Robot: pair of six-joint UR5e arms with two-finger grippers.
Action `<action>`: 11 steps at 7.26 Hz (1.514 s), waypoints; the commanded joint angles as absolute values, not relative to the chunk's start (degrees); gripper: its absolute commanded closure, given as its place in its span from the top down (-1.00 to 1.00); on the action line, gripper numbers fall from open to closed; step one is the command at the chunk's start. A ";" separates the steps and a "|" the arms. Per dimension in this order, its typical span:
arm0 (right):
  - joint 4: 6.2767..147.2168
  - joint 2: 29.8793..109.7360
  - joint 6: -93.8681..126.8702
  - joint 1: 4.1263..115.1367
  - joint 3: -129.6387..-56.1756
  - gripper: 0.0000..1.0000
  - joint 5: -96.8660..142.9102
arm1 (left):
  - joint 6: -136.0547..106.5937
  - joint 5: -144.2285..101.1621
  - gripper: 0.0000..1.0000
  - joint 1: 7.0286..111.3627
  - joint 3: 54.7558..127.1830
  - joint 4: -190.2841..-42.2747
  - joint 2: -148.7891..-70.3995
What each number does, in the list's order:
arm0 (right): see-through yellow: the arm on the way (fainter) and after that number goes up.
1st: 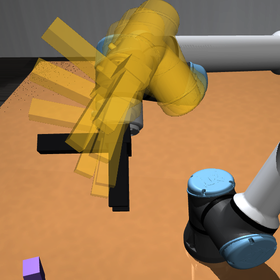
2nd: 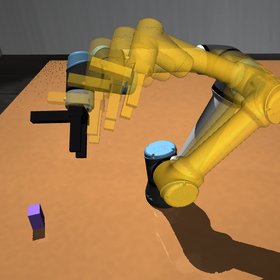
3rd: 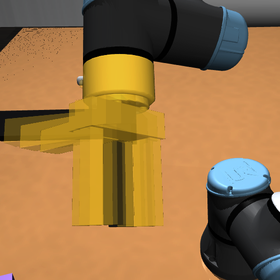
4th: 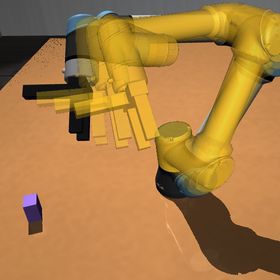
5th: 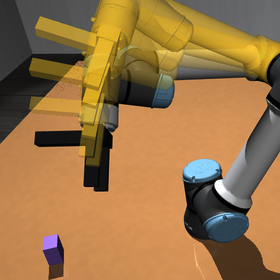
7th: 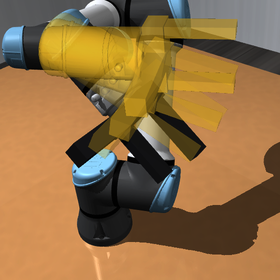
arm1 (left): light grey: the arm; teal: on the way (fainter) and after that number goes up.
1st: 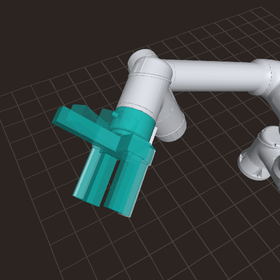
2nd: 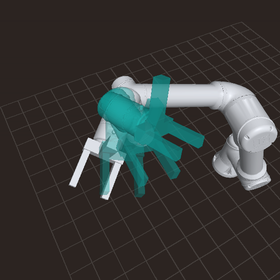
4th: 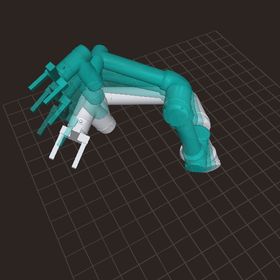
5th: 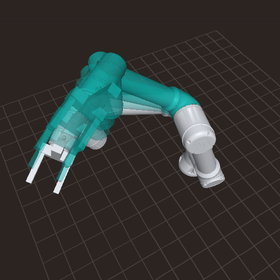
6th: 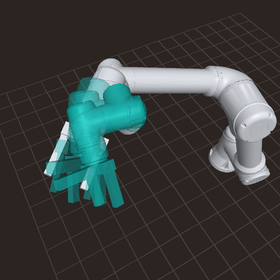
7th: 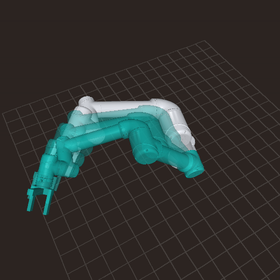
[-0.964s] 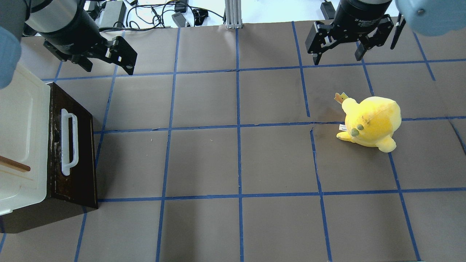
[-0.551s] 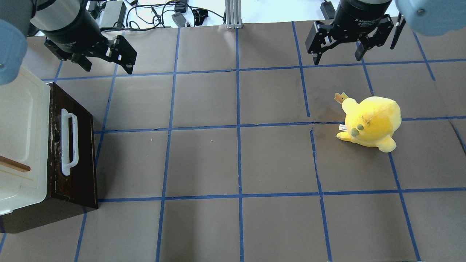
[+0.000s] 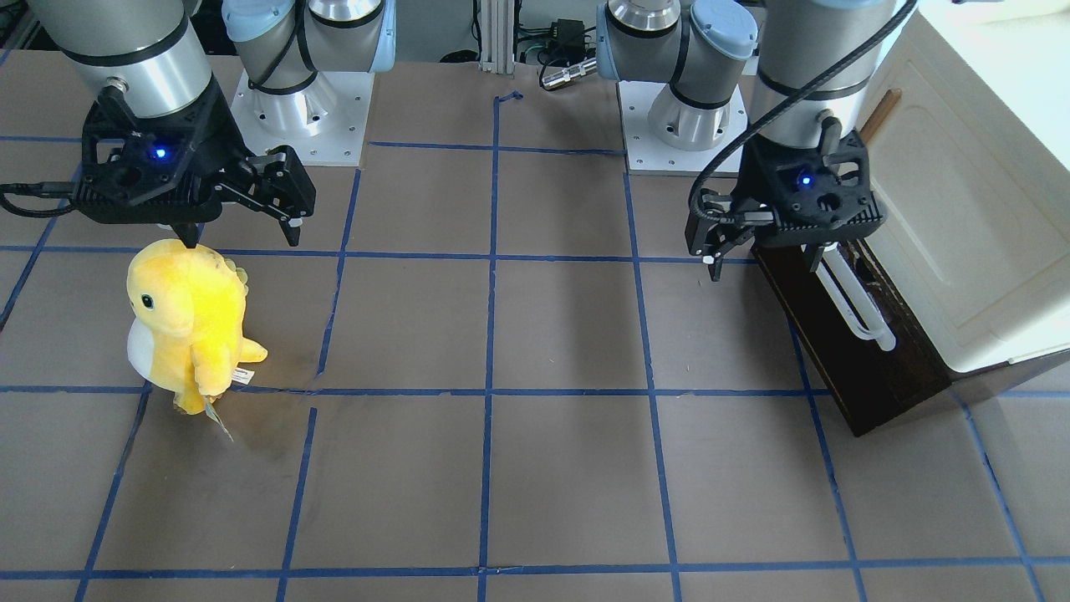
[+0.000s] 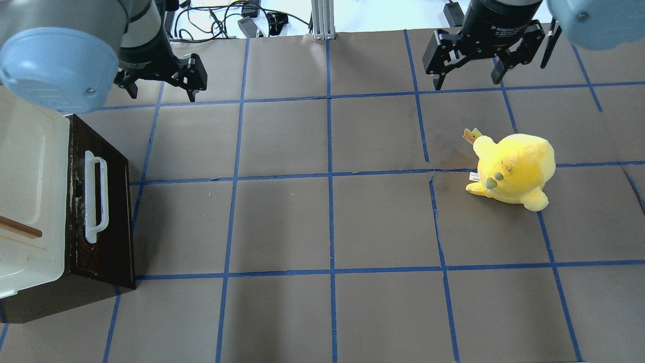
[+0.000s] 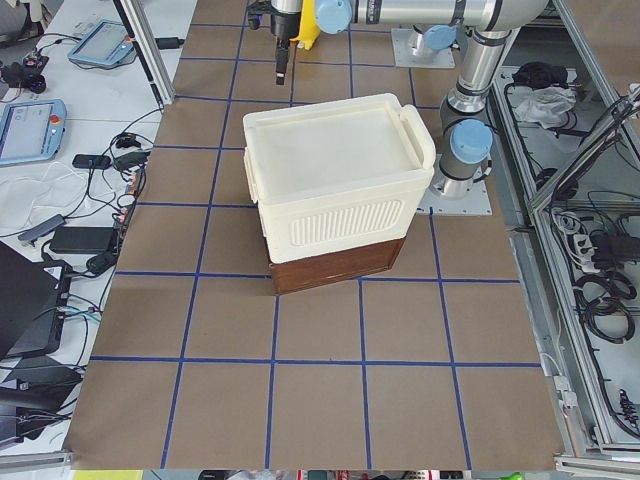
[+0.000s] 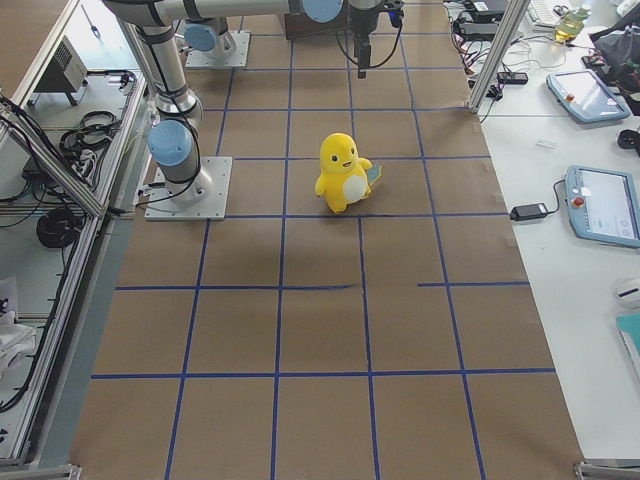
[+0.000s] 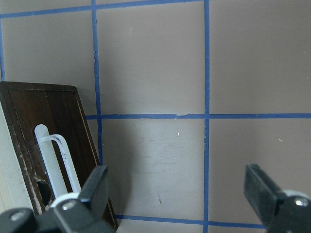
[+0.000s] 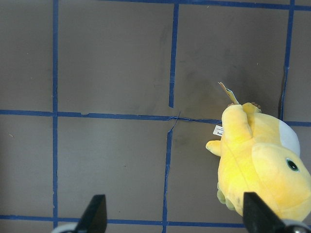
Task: Pull drawer sideways
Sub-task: 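Reach the left gripper down to the white handle on the wooden drawer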
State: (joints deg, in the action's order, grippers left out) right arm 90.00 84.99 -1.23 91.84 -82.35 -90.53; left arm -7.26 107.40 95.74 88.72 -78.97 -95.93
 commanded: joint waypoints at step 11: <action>90.00 84.99 -1.23 91.85 -82.35 1.00 -90.53 | -35.34 143.07 1.00 98.27 106.70 -88.50 -106.96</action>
